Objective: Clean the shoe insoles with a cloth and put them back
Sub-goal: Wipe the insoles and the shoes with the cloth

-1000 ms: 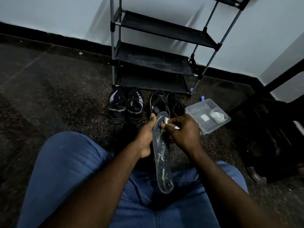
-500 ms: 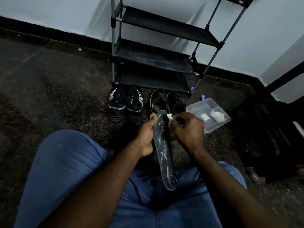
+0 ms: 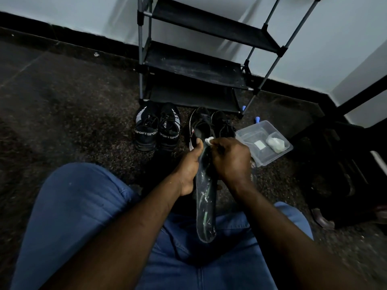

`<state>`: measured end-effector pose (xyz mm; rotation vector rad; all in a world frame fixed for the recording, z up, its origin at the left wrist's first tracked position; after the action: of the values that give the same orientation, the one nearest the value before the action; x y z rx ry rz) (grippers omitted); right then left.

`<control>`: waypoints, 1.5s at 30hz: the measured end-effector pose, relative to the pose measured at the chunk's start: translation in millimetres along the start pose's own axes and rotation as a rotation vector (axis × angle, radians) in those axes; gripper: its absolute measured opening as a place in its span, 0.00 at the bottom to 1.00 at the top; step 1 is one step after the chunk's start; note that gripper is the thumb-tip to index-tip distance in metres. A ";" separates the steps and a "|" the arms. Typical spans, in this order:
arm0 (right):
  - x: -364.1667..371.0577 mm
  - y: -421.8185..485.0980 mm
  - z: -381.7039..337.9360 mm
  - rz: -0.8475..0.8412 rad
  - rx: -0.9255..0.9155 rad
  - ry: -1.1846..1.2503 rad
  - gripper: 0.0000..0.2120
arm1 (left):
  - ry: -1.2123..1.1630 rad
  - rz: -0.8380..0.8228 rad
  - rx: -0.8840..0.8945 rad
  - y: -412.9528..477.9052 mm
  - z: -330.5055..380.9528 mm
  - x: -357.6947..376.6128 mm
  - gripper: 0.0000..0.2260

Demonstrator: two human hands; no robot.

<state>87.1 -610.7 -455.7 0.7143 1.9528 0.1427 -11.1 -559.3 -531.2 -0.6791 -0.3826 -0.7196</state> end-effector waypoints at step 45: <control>-4.0 -0.5 8.2 0.003 -0.069 -0.054 0.09 | -0.015 -0.015 0.003 -17.3 9.8 13.2 0.30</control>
<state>95.2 -614.9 -456.8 0.6688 1.8867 0.1900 -15.1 -568.4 -509.5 -0.6793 -0.4025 -0.7282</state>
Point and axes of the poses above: each hand's wrist, its own y-axis towards the middle knuckle, its own x-axis out of the palm, z = x × y, the point moved 3 cm from there along y, towards the middle knuckle, and after that the axes turned 3 degrees about y, right-handed, at the moved point
